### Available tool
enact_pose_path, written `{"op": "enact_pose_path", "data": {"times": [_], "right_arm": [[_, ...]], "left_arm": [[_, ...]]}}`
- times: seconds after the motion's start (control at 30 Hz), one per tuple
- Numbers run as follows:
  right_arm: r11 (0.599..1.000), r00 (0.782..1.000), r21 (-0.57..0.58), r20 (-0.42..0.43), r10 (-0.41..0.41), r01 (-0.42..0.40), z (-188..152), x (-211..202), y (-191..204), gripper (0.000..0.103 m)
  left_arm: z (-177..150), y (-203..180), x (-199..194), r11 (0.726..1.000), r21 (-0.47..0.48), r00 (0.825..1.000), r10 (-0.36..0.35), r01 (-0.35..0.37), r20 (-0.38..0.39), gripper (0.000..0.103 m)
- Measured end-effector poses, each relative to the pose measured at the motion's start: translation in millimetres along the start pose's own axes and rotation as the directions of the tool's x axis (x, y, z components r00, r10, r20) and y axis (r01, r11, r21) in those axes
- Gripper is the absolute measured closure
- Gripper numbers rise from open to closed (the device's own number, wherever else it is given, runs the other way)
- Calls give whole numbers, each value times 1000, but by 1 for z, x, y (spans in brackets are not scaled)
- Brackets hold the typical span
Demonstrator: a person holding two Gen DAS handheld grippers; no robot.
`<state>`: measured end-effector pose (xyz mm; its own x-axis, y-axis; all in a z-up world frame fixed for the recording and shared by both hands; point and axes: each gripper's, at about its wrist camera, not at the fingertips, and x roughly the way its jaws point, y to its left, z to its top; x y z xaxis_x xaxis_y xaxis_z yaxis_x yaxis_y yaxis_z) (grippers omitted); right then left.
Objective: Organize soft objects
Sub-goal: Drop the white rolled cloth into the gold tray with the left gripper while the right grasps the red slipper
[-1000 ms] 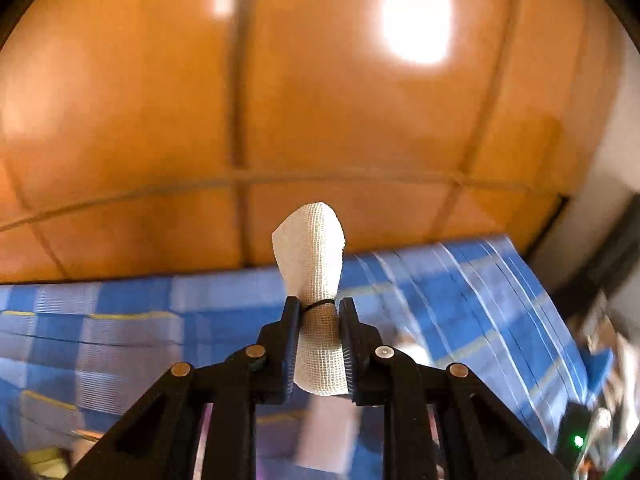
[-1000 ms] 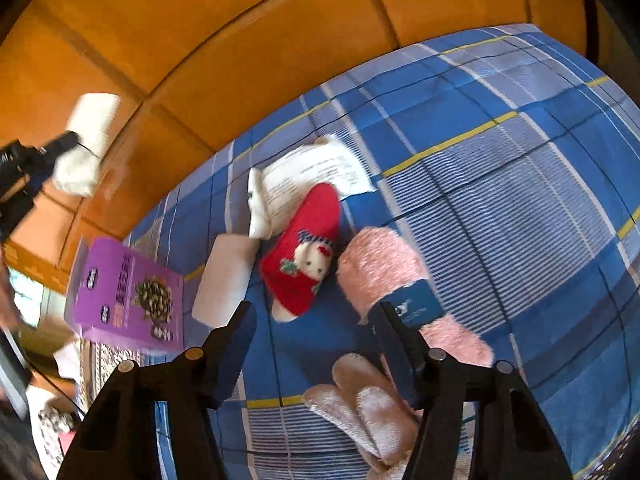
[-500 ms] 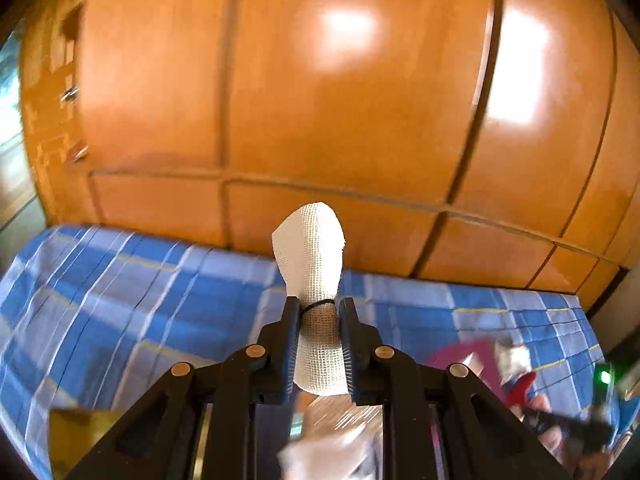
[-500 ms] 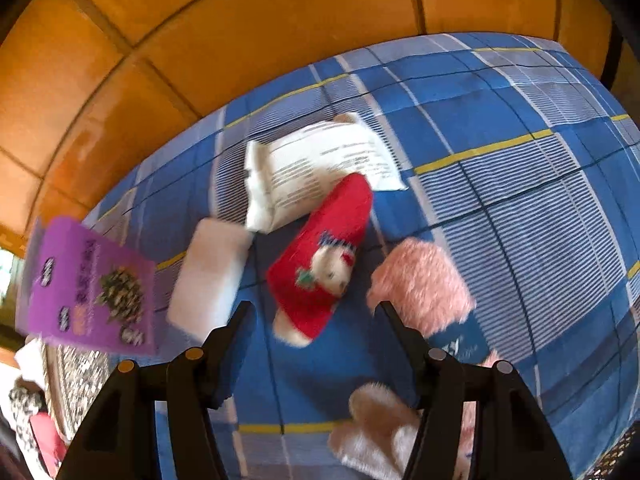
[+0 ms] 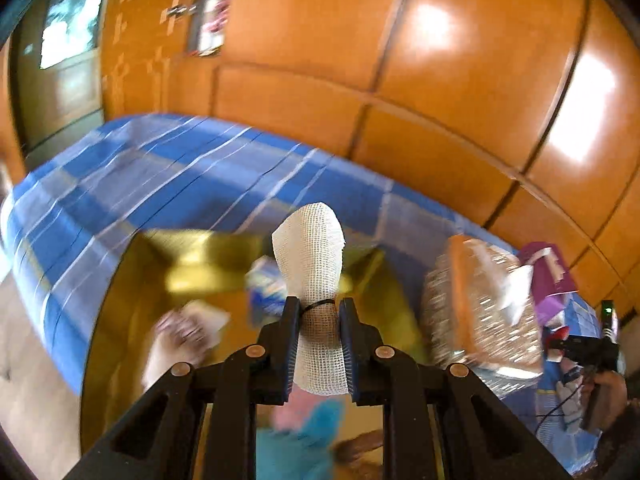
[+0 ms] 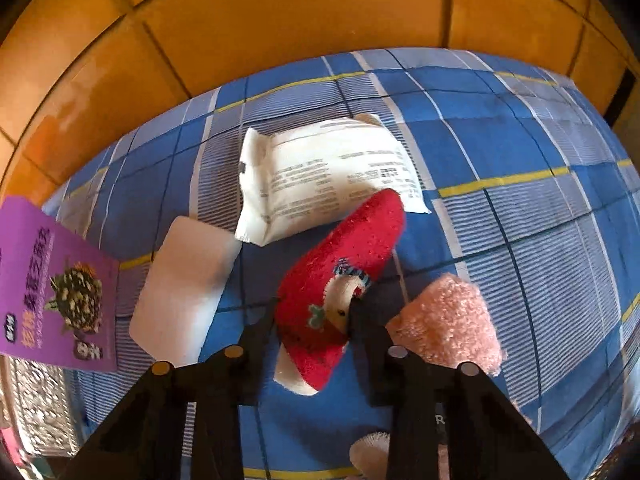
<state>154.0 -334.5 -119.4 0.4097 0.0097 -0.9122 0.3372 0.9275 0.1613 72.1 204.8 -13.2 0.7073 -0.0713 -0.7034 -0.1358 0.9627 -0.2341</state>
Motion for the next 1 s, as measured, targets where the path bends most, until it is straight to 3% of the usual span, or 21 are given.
{"op": "enact_pose_path", "data": {"times": [0.17, 0.33, 0.4, 0.43, 0.57, 0.63, 0.8, 1.0], "right_arm": [[1000, 1000, 15, -5, 12, -12, -1, 3, -5, 69], [1000, 1000, 7, 9, 6, -6, -4, 0, -4, 68], [1000, 1000, 0, 17, 0, 0, -4, 1, -2, 67], [1000, 1000, -5, 21, -3, 3, -4, 1, -1, 67], [1000, 1000, -19, 30, -9, 10, -4, 0, -1, 67], [999, 999, -34, 35, -14, 15, -5, -1, 2, 69], [995, 998, -94, 63, -31, 37, -7, -8, 11, 81], [998, 996, -69, 90, 12, -6, -2, -29, 6, 83]], "left_arm": [[-8, 31, 0, 996, -86, 1000, 3, -5, -19, 83], [-5, 63, 12, 987, -146, 996, 65, -73, -59, 81], [-2, 72, 19, 982, -164, 994, 85, -94, -63, 71], [-2, 73, 20, 983, -157, 994, 87, -96, -61, 58], [-7, 69, 16, 985, -96, 990, 137, -141, -43, 50], [-13, 63, 11, 986, -53, 987, 156, -158, -29, 40], [-32, 49, -1, 987, 39, 988, 157, -156, -5, 29], [-45, 37, -7, 990, 93, 994, 110, -108, -20, 29]]}}
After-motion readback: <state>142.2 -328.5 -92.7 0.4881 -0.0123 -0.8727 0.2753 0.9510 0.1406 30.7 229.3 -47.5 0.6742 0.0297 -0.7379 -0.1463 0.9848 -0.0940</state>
